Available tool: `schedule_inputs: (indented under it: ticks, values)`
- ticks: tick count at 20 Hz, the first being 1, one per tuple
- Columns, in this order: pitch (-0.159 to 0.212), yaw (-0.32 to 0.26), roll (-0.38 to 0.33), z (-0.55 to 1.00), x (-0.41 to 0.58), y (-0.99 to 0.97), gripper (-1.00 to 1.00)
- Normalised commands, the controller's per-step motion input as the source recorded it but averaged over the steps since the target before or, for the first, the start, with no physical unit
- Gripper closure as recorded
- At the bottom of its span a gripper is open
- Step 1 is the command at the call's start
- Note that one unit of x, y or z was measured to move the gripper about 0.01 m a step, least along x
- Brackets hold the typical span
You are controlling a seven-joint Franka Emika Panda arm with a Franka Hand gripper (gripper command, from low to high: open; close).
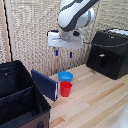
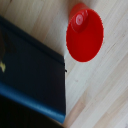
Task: Please move the gripper into proximity with the fryer handle. Once close enough, gingerly grasp the handle and gently tug the fryer basket open in your direction.
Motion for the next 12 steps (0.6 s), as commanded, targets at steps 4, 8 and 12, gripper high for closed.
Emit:
schedule_inputs:
  ticks: [4, 8, 12]
  values:
    - [0.035, -0.209, -0.367, 0.02, 0.133, -0.02, -1.0]
    - [0.017, -0.186, -0.375, 0.0, 0.099, -0.06, -1.0]
    - [-0.002, -0.159, -0.371, 0.0, 0.13, -0.12, -1.0]
